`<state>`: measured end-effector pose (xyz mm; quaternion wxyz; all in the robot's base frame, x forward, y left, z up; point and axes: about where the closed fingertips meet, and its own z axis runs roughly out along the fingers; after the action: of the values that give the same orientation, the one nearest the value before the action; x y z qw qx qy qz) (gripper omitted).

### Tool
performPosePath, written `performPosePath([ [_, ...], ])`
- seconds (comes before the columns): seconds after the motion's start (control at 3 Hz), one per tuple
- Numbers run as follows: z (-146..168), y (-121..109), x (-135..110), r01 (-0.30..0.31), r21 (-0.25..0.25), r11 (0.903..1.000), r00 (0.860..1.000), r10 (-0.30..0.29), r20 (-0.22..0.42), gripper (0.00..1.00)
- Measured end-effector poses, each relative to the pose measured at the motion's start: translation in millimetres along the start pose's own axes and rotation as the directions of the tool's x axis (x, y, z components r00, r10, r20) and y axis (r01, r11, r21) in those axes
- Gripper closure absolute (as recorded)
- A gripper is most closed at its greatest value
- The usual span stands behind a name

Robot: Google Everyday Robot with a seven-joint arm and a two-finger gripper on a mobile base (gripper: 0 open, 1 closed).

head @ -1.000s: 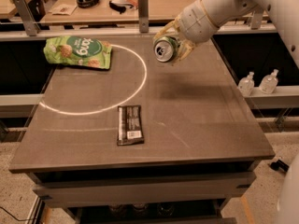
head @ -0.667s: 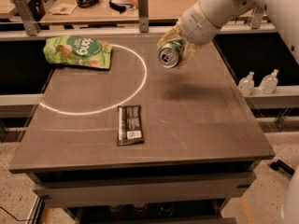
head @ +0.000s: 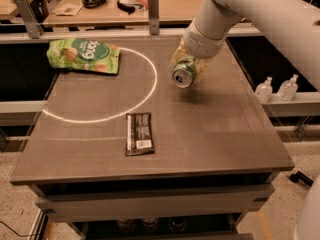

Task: Knock green can over

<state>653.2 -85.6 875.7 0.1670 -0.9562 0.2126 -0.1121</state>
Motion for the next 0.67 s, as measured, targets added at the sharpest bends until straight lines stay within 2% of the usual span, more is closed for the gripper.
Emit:
performPosePath([
  [0.33,11.4,8.9,1.0,0.023,-0.074,0.997,0.999,-0.025,-0.02,1.0],
  [0.67,18.3,14.7,1.0,0.03,-0.118,0.9925,0.999,-0.034,-0.029,1.0],
])
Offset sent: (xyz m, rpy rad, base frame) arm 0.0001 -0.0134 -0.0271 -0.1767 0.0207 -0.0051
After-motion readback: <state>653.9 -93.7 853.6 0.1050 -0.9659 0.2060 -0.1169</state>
